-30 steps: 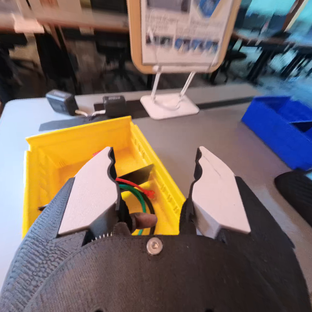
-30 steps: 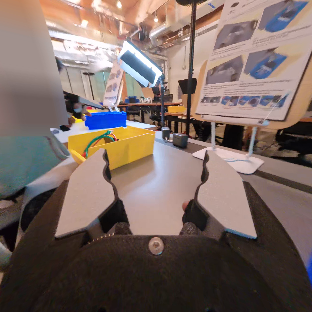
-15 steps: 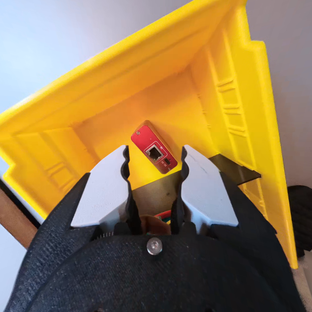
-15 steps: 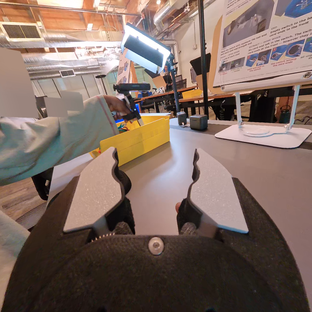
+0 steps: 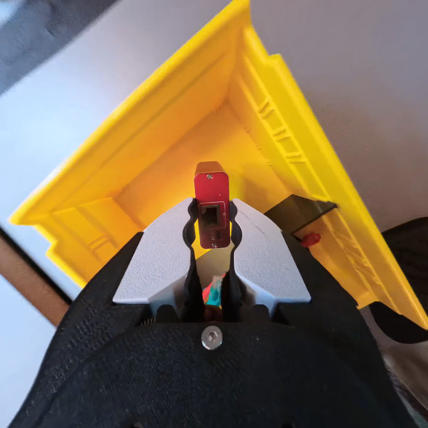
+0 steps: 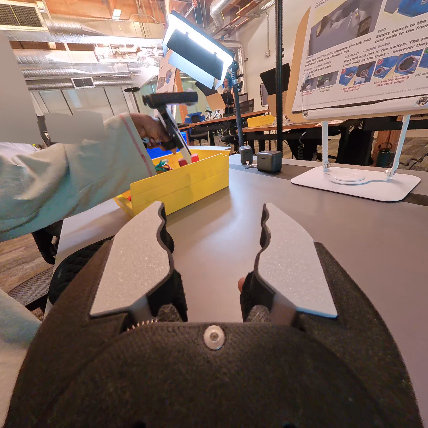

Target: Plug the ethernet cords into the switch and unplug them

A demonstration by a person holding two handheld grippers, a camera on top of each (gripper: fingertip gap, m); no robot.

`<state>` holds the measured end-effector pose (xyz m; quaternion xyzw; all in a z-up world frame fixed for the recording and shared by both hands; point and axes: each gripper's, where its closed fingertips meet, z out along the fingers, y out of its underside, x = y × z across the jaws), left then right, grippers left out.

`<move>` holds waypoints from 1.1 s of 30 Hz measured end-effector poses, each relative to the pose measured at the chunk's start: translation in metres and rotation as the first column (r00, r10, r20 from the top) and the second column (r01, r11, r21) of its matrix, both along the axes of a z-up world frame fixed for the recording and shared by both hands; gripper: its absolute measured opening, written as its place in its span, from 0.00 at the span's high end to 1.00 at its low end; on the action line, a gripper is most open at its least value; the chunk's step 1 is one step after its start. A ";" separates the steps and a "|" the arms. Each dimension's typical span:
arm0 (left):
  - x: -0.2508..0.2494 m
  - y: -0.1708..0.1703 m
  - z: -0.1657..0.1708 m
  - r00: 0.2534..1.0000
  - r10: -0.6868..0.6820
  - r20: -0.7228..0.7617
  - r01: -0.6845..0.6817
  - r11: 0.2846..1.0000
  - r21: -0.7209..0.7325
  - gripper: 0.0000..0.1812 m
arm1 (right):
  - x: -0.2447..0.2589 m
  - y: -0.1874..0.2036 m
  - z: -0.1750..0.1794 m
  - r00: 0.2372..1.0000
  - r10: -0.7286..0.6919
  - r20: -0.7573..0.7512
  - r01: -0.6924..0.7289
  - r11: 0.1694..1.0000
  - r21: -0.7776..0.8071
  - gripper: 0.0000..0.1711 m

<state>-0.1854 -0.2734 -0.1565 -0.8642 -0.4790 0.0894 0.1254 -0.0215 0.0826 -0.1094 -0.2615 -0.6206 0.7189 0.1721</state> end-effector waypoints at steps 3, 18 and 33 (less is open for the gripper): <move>0.006 0.009 0.038 0.989 -0.067 -0.132 0.063 0.998 -0.031 0.85 | 0.001 -0.001 0.000 1.000 0.003 -0.009 -0.003 1.000 0.010 0.55; 0.153 0.223 0.084 0.579 -0.731 -0.362 0.764 0.641 -0.071 0.85 | 0.018 -0.018 -0.006 0.992 0.093 -0.080 -0.083 0.989 0.121 0.59; 0.248 0.322 0.089 0.260 -0.530 -0.807 0.964 0.190 0.186 0.85 | 0.069 -0.035 0.022 0.848 0.240 -0.472 -0.177 0.969 0.175 0.79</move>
